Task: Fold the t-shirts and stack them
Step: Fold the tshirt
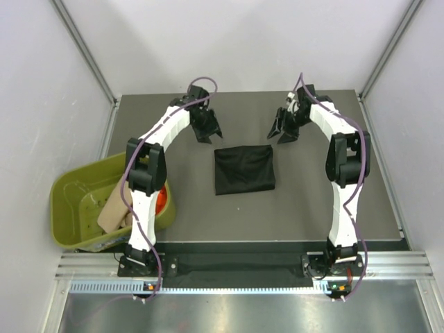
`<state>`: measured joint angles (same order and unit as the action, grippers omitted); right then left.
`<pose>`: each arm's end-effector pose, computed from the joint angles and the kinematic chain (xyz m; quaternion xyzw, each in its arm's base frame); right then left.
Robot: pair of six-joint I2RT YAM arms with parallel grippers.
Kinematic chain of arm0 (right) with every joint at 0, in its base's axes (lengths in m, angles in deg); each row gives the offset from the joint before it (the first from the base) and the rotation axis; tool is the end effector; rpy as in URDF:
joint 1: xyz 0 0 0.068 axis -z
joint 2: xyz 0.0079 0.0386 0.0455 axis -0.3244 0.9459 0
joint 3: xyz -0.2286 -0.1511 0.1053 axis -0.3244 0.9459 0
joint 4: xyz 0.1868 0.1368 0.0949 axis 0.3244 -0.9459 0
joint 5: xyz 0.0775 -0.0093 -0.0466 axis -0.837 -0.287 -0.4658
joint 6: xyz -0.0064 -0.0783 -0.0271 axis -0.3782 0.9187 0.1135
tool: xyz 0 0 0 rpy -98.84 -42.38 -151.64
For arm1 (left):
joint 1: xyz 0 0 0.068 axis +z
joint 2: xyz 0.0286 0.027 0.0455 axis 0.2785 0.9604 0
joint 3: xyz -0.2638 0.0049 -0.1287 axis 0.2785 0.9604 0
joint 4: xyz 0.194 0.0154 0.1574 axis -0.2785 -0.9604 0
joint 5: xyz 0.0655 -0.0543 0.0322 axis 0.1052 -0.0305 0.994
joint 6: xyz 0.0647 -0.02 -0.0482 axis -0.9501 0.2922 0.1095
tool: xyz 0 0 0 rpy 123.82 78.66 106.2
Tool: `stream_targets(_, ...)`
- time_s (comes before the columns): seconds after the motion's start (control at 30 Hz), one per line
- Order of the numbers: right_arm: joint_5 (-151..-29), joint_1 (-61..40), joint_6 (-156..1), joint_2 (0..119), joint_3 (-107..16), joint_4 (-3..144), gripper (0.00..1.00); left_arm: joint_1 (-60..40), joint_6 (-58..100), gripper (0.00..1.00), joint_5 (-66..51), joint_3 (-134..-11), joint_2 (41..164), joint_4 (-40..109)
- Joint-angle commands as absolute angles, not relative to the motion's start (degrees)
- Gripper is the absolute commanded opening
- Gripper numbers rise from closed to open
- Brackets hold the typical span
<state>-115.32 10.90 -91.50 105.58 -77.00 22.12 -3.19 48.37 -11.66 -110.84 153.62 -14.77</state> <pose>0.4711 0.1061 0.1925 0.0534 0.9430 0.3120 0.1029 0.4622 -0.1791 0.2039 -0.1391 0.9585 -0.2026 0.1448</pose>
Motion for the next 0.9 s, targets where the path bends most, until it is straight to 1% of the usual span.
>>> stream_targets(0.0,-107.8,11.5,-87.9,104.9,-84.3,18.8,0.55,-3.2,46.9,0.57,-8.8,-117.3,150.6,-15.7)
stream_targets(0.07,-104.2,11.0,-85.1,102.8,-84.2,15.8,0.58,-3.3,46.2,0.58,-8.9,-115.6,147.2,-15.6)
stream_targets(0.13,-100.0,9.5,-83.0,99.0,-81.0,15.3,0.63,-3.4,46.2,0.55,-12.9,-110.6,143.5,-13.5)
stream_targets(0.17,-99.7,9.1,-82.6,97.7,-79.9,15.5,0.64,-3.5,46.6,0.48,-15.1,-108.5,142.2,-11.9)
stream_targets(0.23,-102.6,7.5,-82.8,94.4,-75.6,16.8,0.64,-4.2,47.6,0.40,-20.8,-101.0,138.4,-5.5)
stream_targets(0.27,-104.3,6.3,-83.2,93.3,-74.1,18.7,0.63,-4.5,49.3,0.31,-22.4,-96.3,137.5,-3.3)
stream_targets(0.3,-107.6,5.7,-84.8,91.5,-70.6,20.3,0.61,-5.0,50.2,0.27,-24.7,-94.2,136.2,-1.3)
stream_targets(0.33,-109.2,5.2,-85.8,90.7,-68.5,22.0,0.56,-5.3,51.0,0.24,-25.3,-92.5,135.9,2.3)
stream_targets(0.37,-110.7,4.7,-87.0,90.1,-66.8,25.6,0.52,-5.5,52.4,0.16,-25.7,-90.1,135.9,3.2)
stream_targets(0.4,-112.8,4.7,-89.6,89.5,-63.2,27.4,0.47,-5.5,53.1,0.13,-26.5,-89.3,136.2,4.1)
stream_targets(0.43,-114.3,4.7,-90.6,89.6,-62.0,28.8,0.30,-5.5,53.4,0.11,-26.4,-88.6,136.5,5.3)
stream_targets(0.47,-115.5,4.8,-91.4,89.9,-61.2,30.2,0.23,-5.5,53.7,0.09,-26.2,-88.1,136.9,5.6)
stream_targets(0.5,-117.5,4.6,-93.0,90.3,-60.5,33.2,0.17,-5.5,53.7,0.06,-26.0,-88.1,137.8,5.7)
stream_targets(0.53,-118.1,4.8,-93.4,90.7,-59.3,34.7,0.09,-5.5,53.3,0.05,-25.1,-88.4,138.4,5.8)
stream_targets(0.63,-119.0,5.0,-93.8,93.4,-59.8,36.7,0.04,-5.5,51.4,0.03,-23.8,-90.6,141.2,4.7)
stream_targets(0.87,-120.3,7.1,-95.0,100.4,-60.5,43.8,0.03,-4.8,48.1,0.01,-19.5,-95.5,147.5,4.4)
